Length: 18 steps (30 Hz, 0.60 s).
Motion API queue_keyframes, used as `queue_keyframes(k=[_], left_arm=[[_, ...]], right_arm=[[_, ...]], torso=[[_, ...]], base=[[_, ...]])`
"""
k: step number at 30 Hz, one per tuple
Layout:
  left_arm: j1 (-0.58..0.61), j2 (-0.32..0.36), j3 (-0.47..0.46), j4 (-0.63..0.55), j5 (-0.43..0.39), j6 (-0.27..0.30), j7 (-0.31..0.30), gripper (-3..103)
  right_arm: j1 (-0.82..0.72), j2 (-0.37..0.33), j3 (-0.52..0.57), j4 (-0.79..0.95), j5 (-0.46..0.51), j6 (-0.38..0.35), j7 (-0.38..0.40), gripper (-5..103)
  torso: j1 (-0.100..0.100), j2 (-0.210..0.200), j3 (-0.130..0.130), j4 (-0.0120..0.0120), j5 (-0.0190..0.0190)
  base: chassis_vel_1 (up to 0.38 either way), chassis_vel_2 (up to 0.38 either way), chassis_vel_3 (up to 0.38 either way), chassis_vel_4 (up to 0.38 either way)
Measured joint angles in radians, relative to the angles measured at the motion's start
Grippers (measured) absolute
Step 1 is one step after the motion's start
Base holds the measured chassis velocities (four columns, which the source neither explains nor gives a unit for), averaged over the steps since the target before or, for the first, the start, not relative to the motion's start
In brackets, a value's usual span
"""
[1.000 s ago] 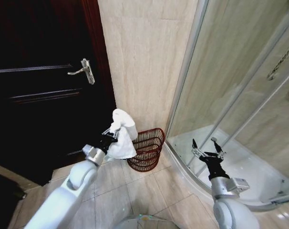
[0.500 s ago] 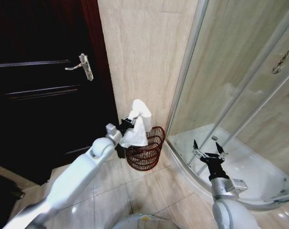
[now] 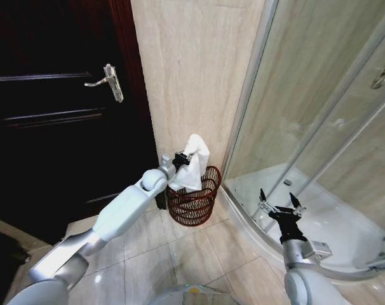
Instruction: Discard the used towel into the hamper.
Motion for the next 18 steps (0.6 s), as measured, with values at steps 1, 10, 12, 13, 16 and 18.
queue_keyframes(k=[1, 10, 12, 13, 16, 18], left_arm=[[0.0, 0.0, 0.0, 0.0, 0.0, 0.0, 0.0, 11], [-0.156, -0.098, 0.124, 0.16, -0.037, 0.092, 0.037, 11], [-0.173, -0.102, 0.138, 0.173, -0.046, 0.117, 0.052, 11], [-0.184, -0.104, 0.147, 0.181, -0.049, 0.132, 0.063, 11], [-0.218, -0.114, 0.17, 0.219, -0.049, 0.166, 0.092, 11], [-0.246, -0.126, 0.18, 0.253, -0.047, 0.217, 0.117, 11]], right_arm=[[0.0, 0.0, 0.0, 0.0, 0.0, 0.0, 0.0, 100], [0.004, 0.007, 0.004, -0.028, 0.012, 0.04, 0.056, 100], [0.008, 0.006, 0.007, -0.029, 0.018, 0.039, 0.061, 100], [0.01, 0.006, 0.009, -0.029, 0.021, 0.039, 0.062, 100], [0.011, 0.007, 0.011, -0.035, 0.026, 0.04, 0.063, 100], [0.009, 0.008, 0.011, -0.042, 0.027, 0.046, 0.064, 100]], torso=[[0.0, 0.0, 0.0, 0.0, 0.0], [-0.004, -0.012, -0.008, 0.0001, 0.0001], [-0.004, -0.012, -0.008, 0.0001, 0.0001], [-0.004, -0.012, -0.008, 0.0002, 0.0001], [-0.004, -0.011, -0.007, 0.0005, 0.0001], [-0.003, -0.01, -0.007, 0.0004, 0.0001]], base=[[0.0, 0.0, 0.0, 0.0], [0.0, 0.0, 0.0, 0.0], [0.0, 0.0, 0.0, 0.0], [0.0, 0.0, 0.0, 0.0], [0.0, 0.0, 0.0, 0.0], [0.0, 0.0, 0.0, 0.0]])
